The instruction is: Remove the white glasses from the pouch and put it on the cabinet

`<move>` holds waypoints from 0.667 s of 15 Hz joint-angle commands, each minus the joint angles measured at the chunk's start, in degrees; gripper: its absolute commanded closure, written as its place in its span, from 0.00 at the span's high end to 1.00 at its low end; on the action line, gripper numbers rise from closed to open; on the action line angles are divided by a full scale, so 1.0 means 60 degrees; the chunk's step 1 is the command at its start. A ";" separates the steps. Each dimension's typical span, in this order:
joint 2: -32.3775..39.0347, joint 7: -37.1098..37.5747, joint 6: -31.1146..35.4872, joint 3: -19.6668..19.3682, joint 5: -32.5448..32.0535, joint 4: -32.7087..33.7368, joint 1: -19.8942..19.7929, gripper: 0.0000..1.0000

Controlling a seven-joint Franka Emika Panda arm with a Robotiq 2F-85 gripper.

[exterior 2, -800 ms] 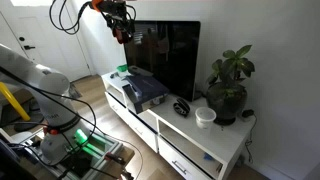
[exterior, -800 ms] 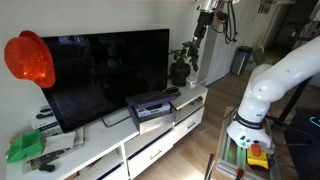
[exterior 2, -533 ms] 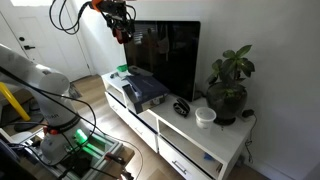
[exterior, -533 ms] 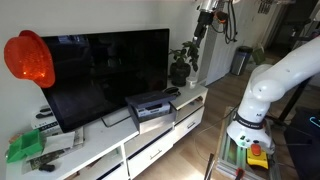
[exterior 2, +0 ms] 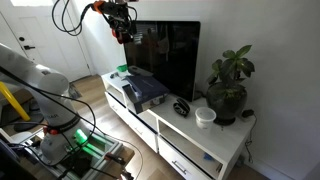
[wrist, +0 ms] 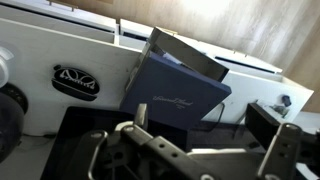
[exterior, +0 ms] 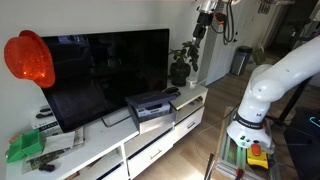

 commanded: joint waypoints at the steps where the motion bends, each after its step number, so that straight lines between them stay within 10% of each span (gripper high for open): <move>1: 0.1207 0.0653 0.2512 -0.0004 -0.0173 -0.0761 -0.0815 1.00; 8: 0.4682 -0.1229 0.6997 -0.0625 0.0160 -0.1970 -0.1193 1.00; 10: 0.4363 -0.0713 0.6632 -0.0289 -0.0043 -0.2028 -0.1501 1.00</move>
